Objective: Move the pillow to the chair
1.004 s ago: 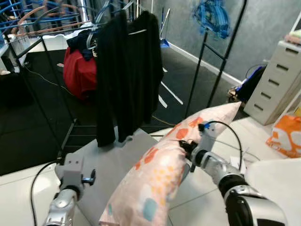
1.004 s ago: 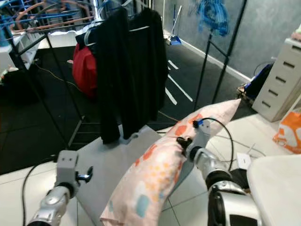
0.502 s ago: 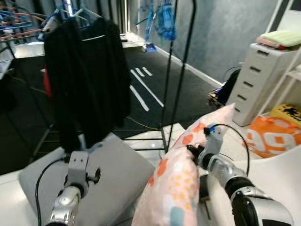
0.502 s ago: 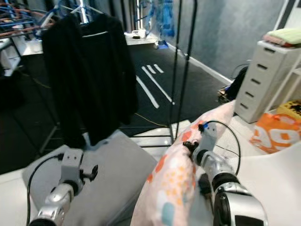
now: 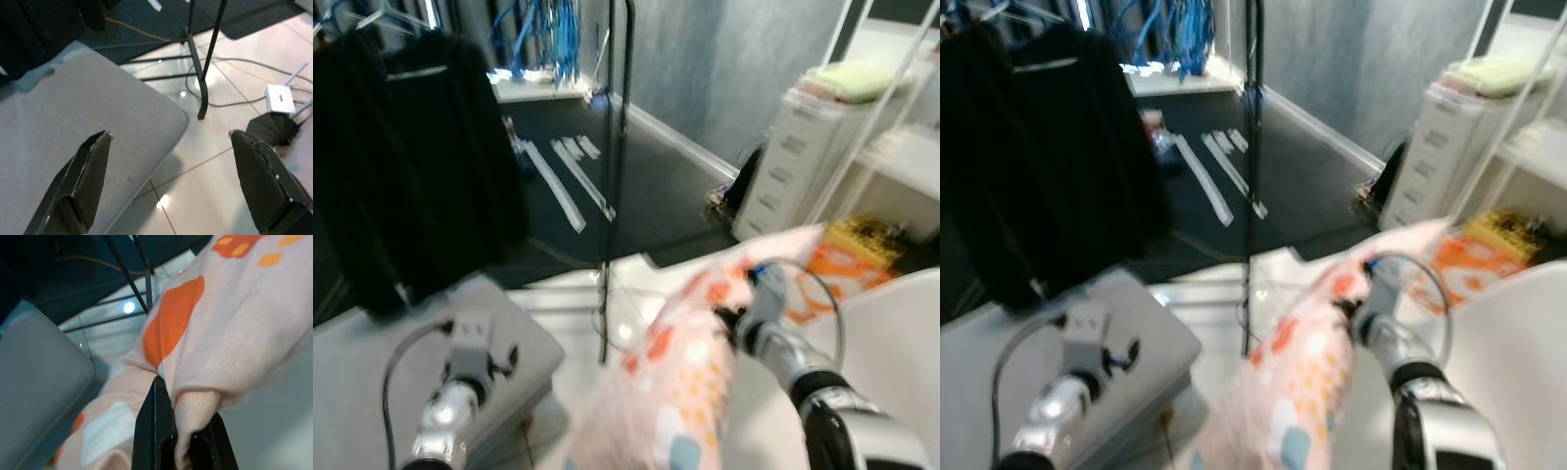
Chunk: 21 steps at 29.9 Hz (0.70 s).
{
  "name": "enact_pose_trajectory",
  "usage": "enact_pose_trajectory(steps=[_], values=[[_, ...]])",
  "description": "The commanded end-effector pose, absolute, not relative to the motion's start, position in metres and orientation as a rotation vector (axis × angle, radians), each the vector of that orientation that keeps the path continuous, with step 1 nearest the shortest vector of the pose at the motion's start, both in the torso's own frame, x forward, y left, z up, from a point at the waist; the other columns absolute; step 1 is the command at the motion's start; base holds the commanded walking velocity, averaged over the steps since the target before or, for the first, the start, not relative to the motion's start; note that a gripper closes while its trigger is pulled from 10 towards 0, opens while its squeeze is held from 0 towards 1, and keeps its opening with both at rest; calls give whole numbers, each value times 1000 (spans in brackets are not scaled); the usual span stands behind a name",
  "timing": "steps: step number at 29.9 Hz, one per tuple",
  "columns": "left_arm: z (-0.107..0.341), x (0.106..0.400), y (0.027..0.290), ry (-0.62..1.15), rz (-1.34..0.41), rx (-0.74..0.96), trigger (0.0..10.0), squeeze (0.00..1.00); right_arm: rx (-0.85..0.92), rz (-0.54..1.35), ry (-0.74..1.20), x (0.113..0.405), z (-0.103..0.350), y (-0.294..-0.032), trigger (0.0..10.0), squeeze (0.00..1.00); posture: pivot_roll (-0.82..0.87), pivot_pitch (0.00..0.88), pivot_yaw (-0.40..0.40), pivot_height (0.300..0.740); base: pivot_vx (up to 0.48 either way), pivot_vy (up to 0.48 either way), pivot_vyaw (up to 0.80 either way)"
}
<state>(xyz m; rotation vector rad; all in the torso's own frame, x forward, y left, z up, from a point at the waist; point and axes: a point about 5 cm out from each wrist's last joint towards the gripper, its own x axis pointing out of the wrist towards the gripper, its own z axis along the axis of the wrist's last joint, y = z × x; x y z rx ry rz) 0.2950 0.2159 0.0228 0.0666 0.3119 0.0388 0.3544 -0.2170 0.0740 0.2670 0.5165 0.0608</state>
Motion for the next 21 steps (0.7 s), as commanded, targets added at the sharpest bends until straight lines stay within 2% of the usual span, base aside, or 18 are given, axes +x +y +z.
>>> enact_pose_trajectory(steps=[1, 13, 21], values=[[21, 294, 219, 319, 55, 50, 10000, 0, 240, 85, 524, 357, 77, -213, 10000, 0, -161, 0, -73, 740, 0, 0, 0], [21, 294, 219, 321, 52, 49, 10000, 0, 199, 131, 594, 352, 68, -209, 10000, 0, -164, 0, -70, 740, 0, 0, -658], [21, 295, 218, 318, 47, 50, 10000, 0, 136, 106, 696, 342, 58, -221, 10000, 0, -170, 0, -69, 740, 0, 0, -644]])
